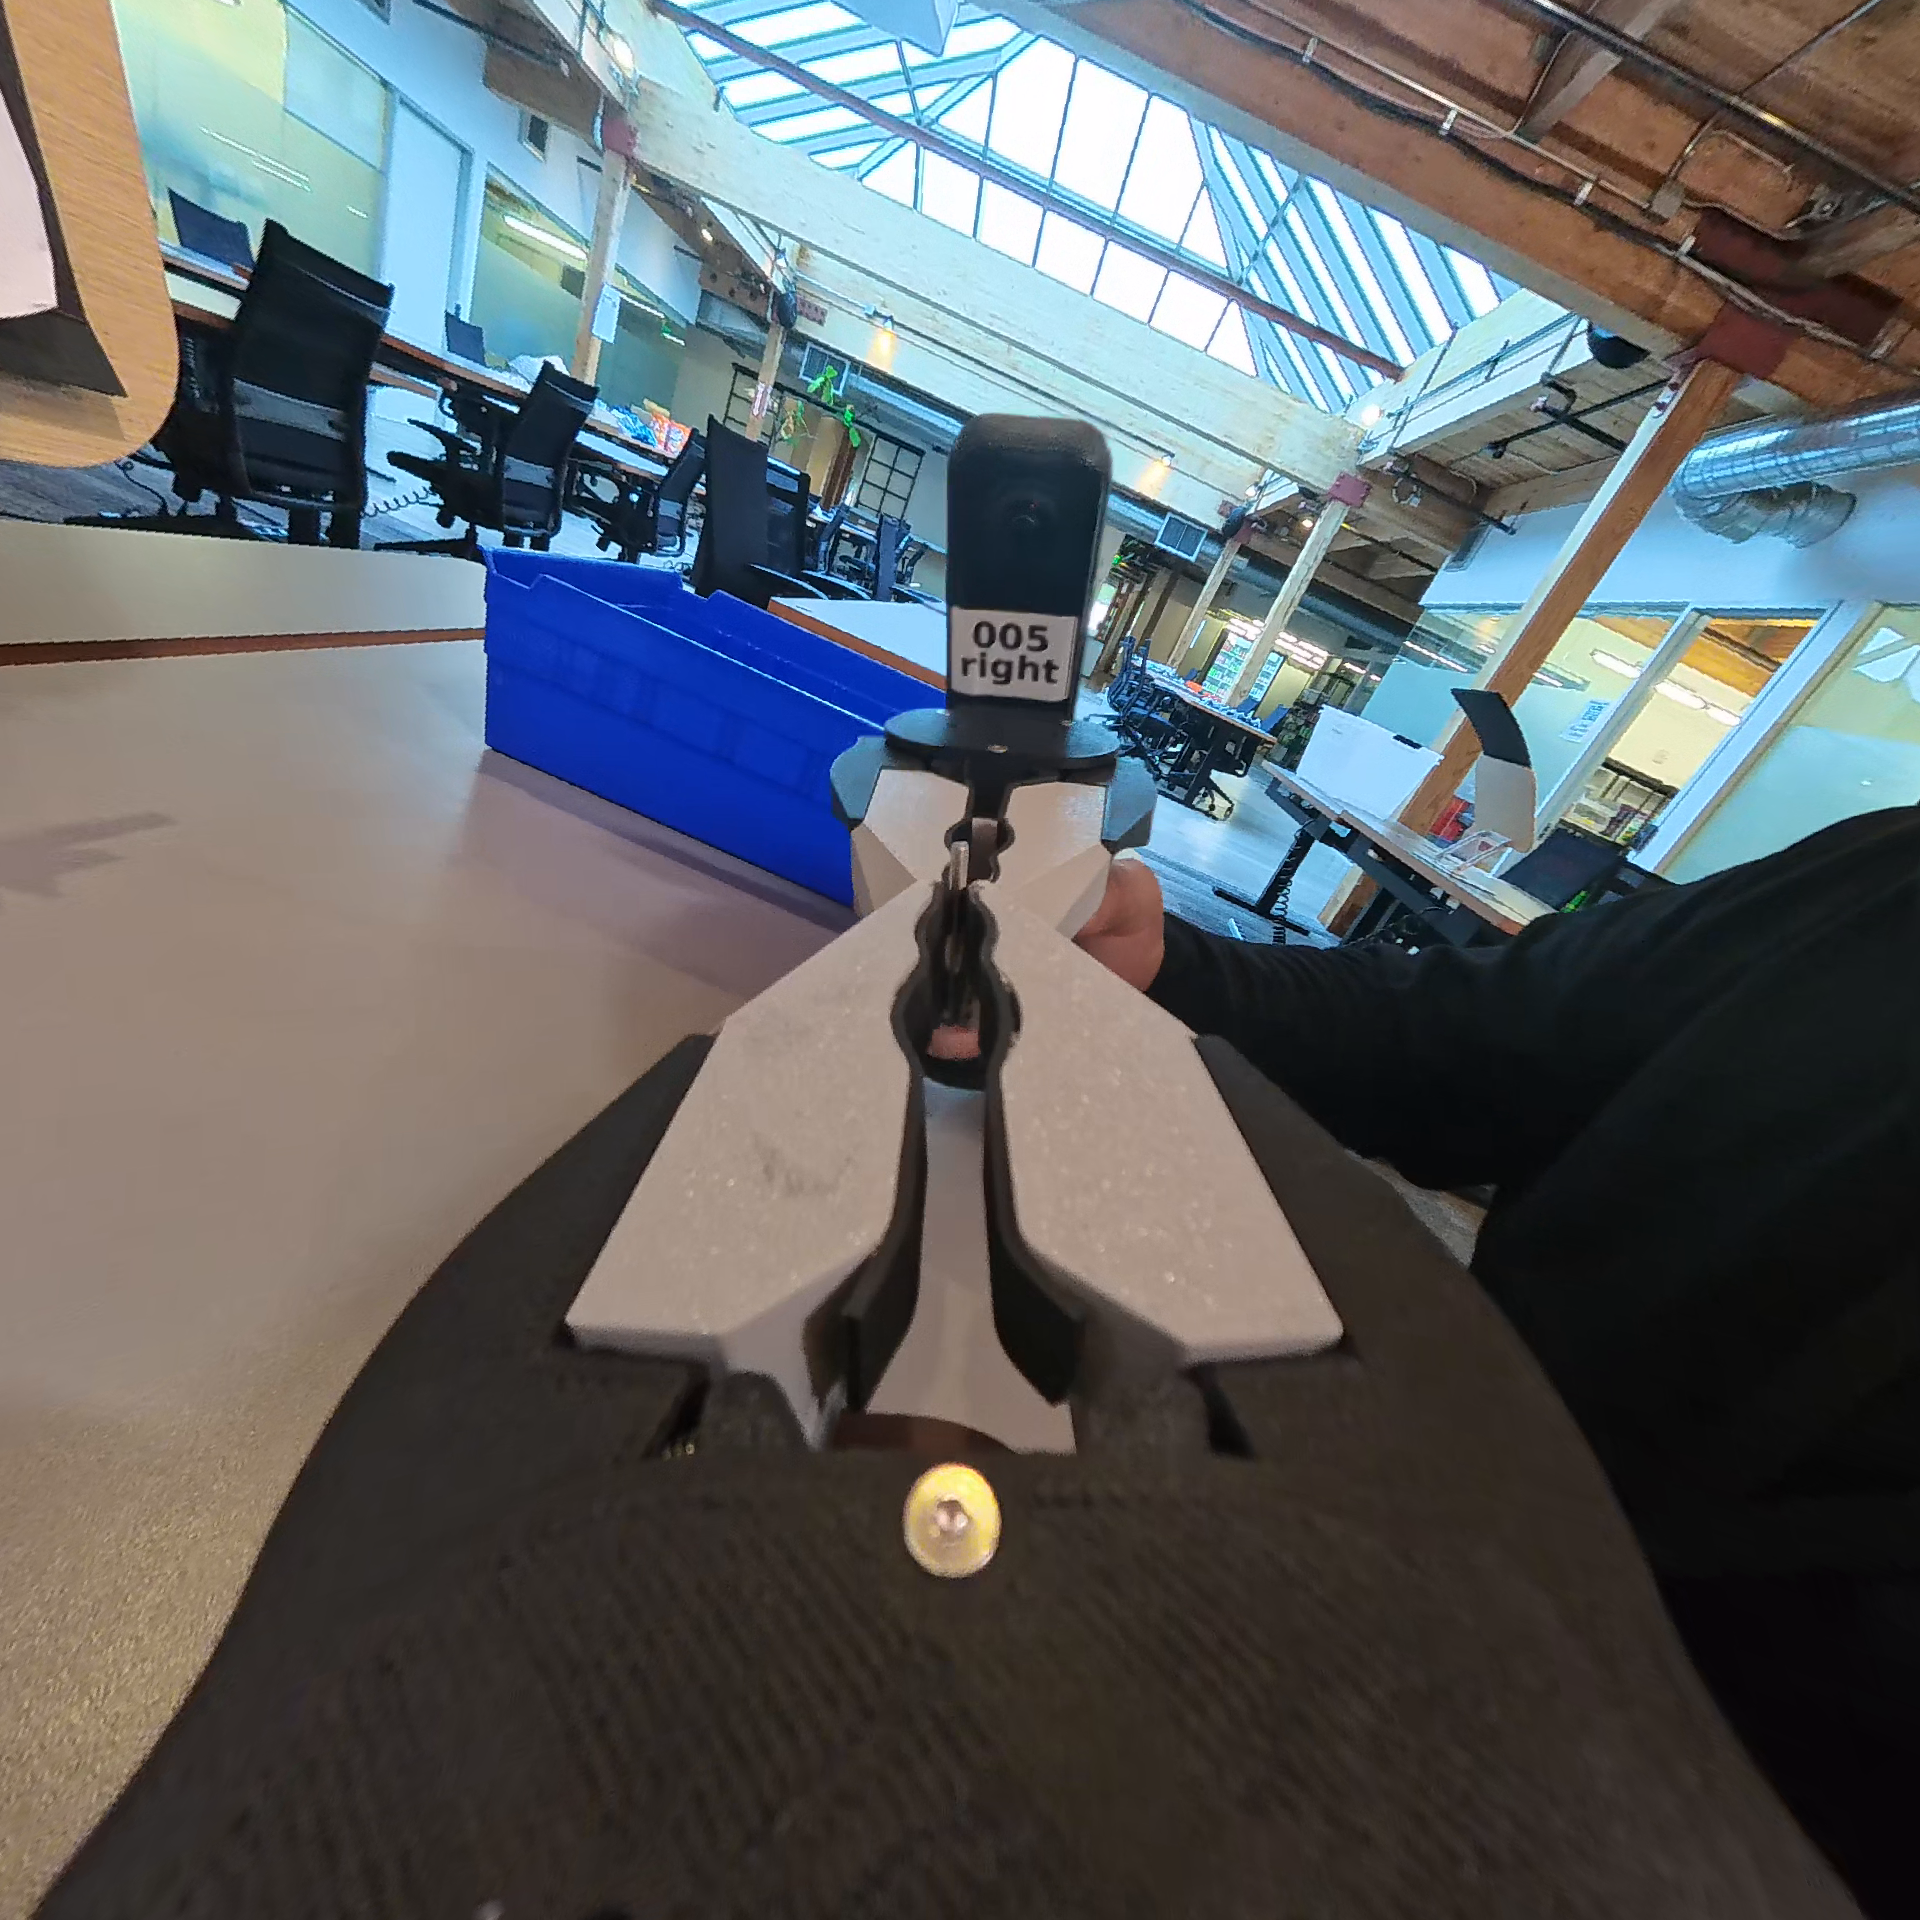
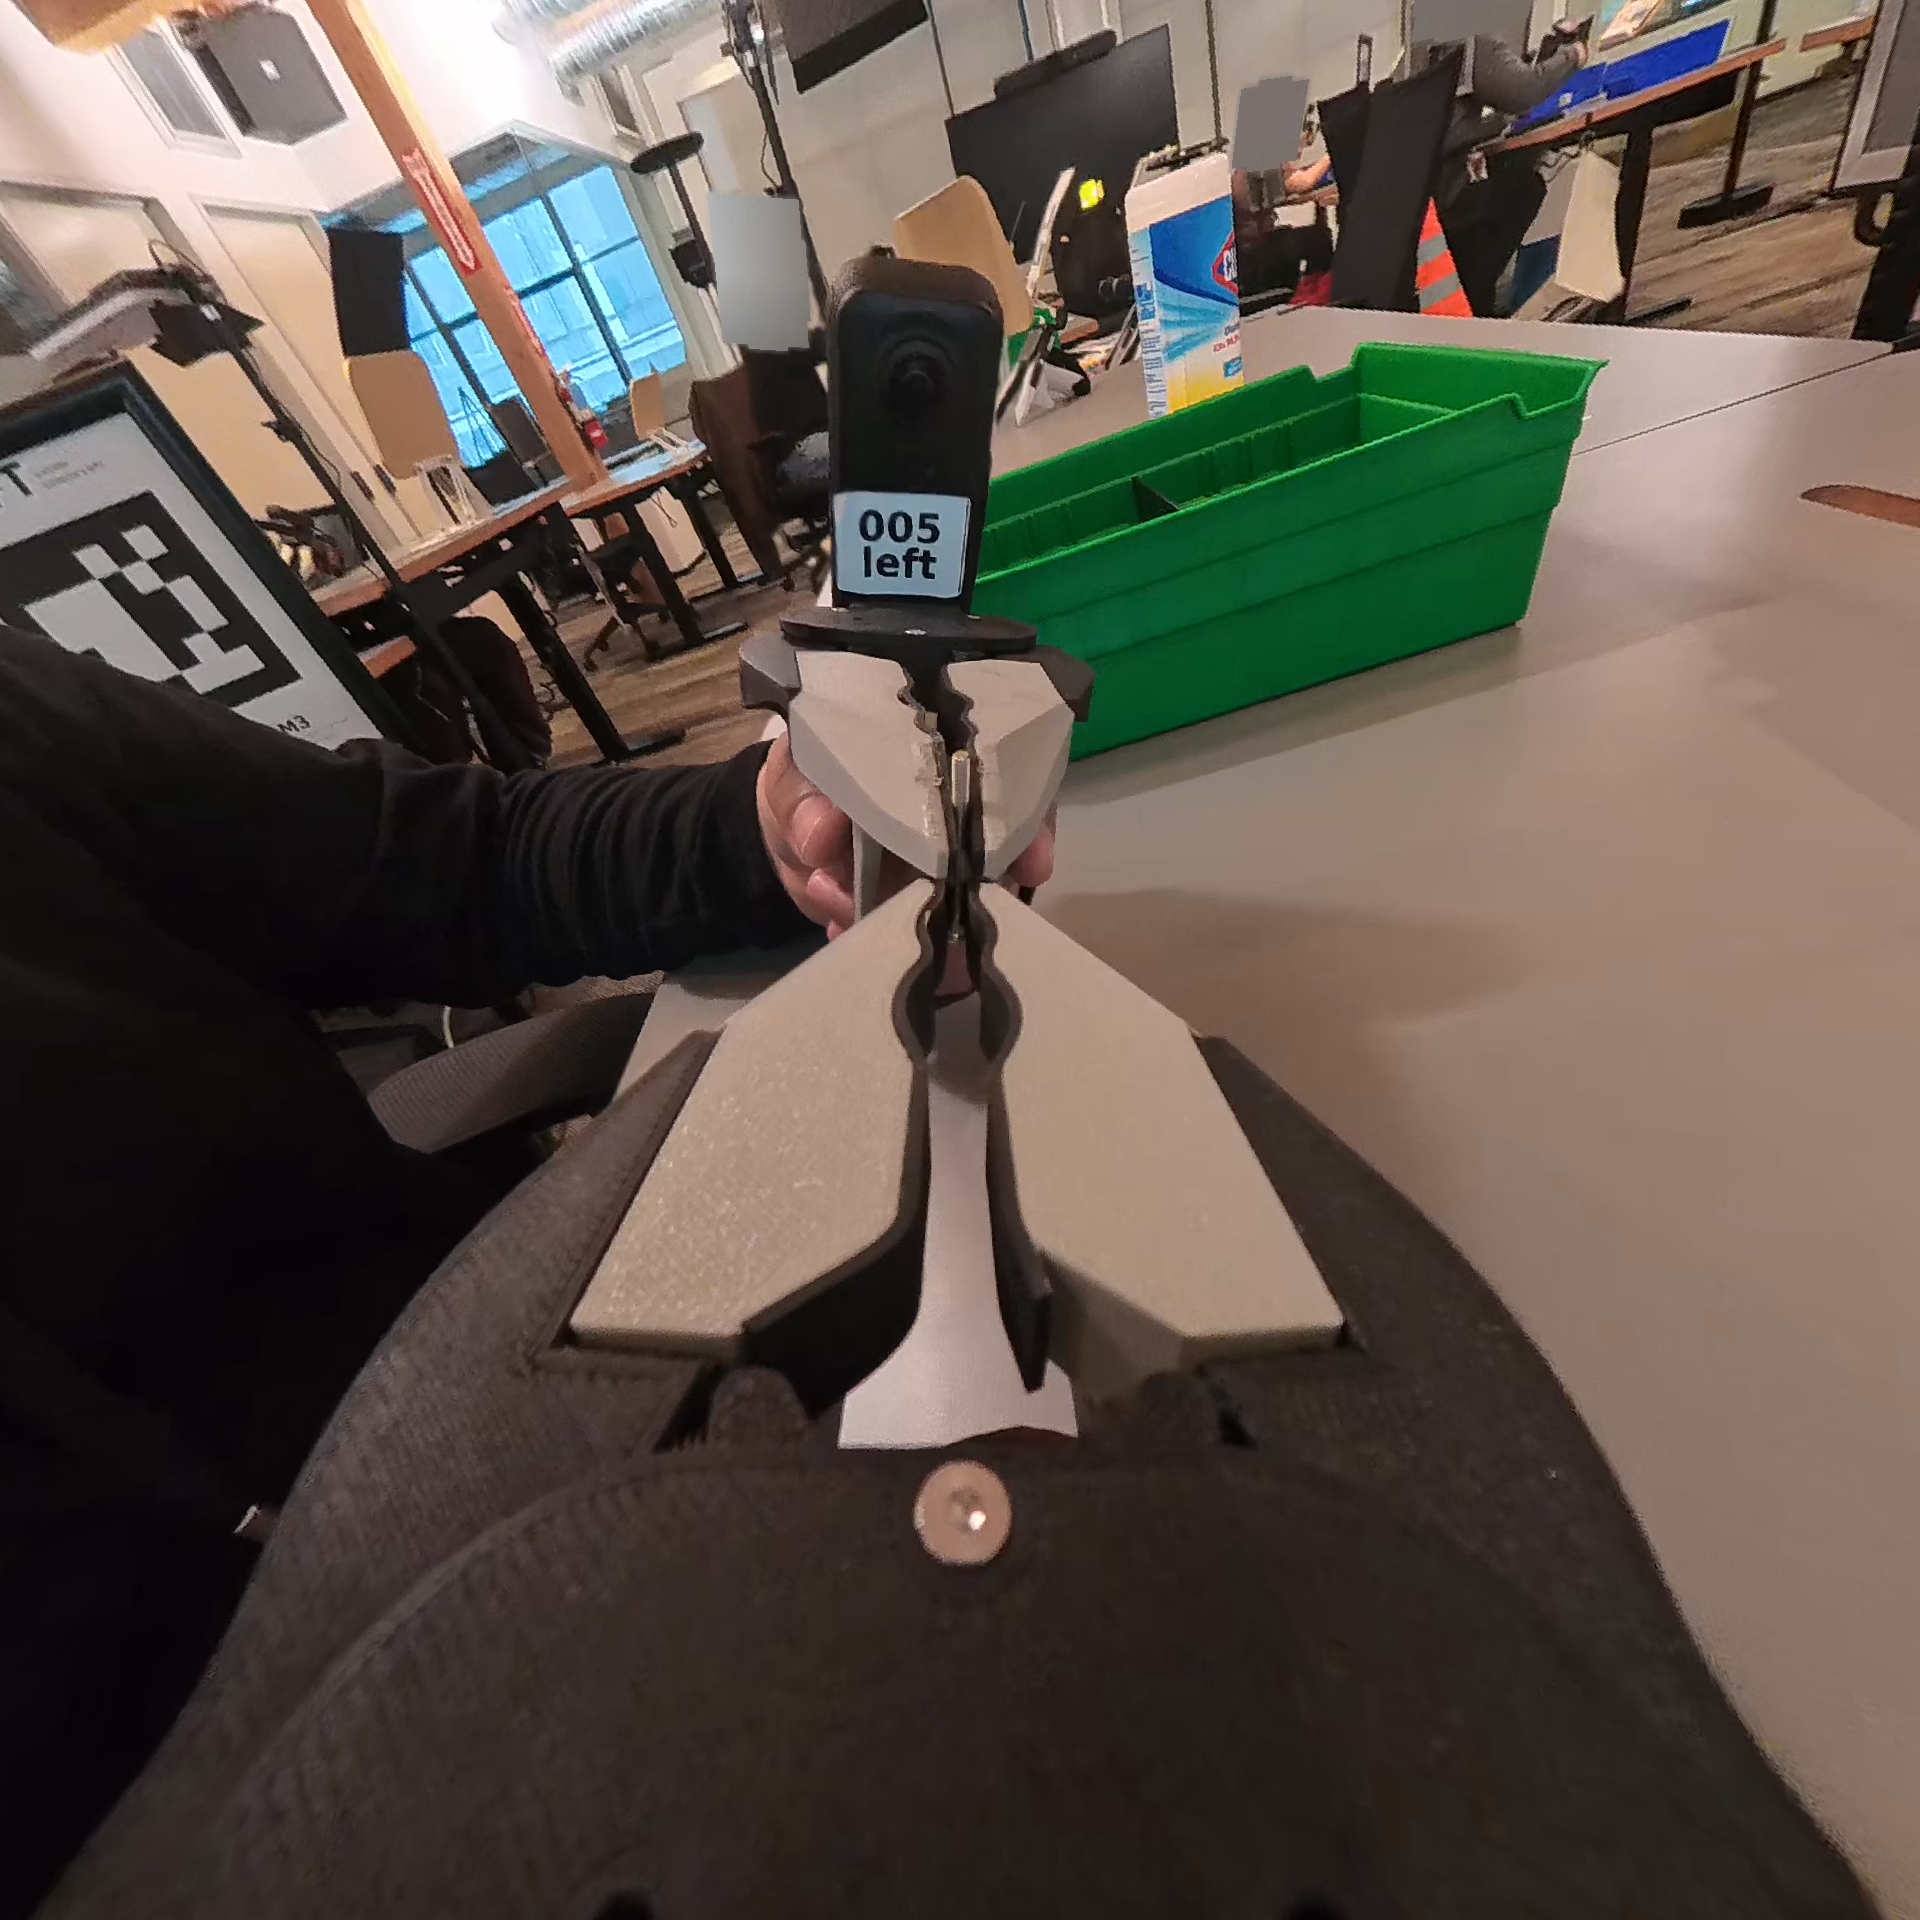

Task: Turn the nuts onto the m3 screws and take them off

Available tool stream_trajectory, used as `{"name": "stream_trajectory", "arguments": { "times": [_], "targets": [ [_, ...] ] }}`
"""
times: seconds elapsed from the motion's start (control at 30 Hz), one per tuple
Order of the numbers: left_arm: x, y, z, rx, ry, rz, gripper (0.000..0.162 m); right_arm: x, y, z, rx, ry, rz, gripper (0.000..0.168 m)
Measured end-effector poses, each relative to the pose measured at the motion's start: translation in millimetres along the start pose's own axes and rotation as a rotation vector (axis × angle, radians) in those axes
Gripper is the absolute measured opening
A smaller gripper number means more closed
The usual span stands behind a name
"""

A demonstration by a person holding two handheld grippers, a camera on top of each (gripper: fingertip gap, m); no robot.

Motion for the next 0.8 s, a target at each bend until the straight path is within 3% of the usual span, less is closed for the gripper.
{"name": "stream_trajectory", "arguments": {
  "times": [0.53, 0.8],
  "targets": [
    [-1.5, -1.3, -0.5, 0.033, 0.083, -0.005, 0.000, -1.0, 1.8, 2.4, -0.033, 0.062, -0.026, 0.000],
    [1.2, -3.3, -5.0, 0.007, 0.055, -0.021, 0.000, -2.1, -2.6, 3.3, 0.012, -0.019, -0.008, 0.007]
  ]
}}
Point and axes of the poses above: each gripper's, where its closed fingertips meet, y out along the fingers, z out of its underside, x = y × z across the jaws, the point moved 6 cm from there along -y, back along the fingers, and after that the axes turned 15 degrees about -x, right-handed, at the moved point
